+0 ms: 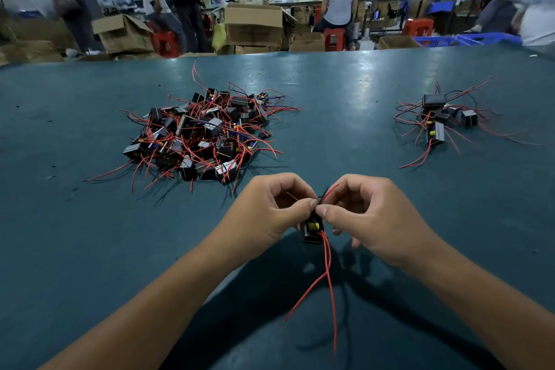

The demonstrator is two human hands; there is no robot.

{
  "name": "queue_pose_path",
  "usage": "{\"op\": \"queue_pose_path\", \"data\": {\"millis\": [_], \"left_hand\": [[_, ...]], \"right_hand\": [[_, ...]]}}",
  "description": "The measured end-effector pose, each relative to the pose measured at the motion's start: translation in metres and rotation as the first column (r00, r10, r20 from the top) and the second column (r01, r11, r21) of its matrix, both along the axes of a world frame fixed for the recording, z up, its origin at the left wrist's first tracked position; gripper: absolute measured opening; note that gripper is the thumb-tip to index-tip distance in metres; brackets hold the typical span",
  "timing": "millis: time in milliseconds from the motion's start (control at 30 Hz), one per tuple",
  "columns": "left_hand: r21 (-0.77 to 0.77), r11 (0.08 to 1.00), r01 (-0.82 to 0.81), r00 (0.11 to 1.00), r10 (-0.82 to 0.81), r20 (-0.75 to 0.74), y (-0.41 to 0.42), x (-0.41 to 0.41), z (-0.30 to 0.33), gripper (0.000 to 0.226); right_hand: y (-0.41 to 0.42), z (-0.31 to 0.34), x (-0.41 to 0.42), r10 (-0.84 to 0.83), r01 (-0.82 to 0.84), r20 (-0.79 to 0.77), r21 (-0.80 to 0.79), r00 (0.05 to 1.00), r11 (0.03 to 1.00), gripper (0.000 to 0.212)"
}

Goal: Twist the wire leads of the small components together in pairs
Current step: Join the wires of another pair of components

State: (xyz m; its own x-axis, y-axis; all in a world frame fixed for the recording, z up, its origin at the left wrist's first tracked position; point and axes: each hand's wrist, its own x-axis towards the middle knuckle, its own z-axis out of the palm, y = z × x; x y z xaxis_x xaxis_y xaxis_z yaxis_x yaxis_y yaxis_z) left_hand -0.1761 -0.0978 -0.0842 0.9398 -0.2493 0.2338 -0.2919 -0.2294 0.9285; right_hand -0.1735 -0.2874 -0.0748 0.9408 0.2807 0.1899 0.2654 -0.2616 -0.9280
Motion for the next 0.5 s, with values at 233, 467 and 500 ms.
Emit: {"op": "queue_pose_path", "data": {"millis": [233,467,500], "left_hand": [[0.194,0.973,-0.126,0.967,0.077,0.244,-0.006,-0.0075,0.0039,0.004],[0.183,0.973,-0.138,0.961,0.088,0.261,-0.0066,-0.0083,0.0048,0.004],[0.152,0.98,-0.126,0.97,0.09,0.224,-0.0067,-0.0074,0.0044,0.005]], "right_hand": [[0.0038,-0.0035,-0.0005,-0.082,0.083,0.022,-0.037,0.996,0.996,0.01],[0.0069,-0.0009,-0.0014,-0.091,0.094,-0.041,0.078,0.995,0.993,0.015],[0.0071,-0.0005,-0.0016,-0.081,0.087,-0.063,0.105,0.995,0.991,0.019]]}}
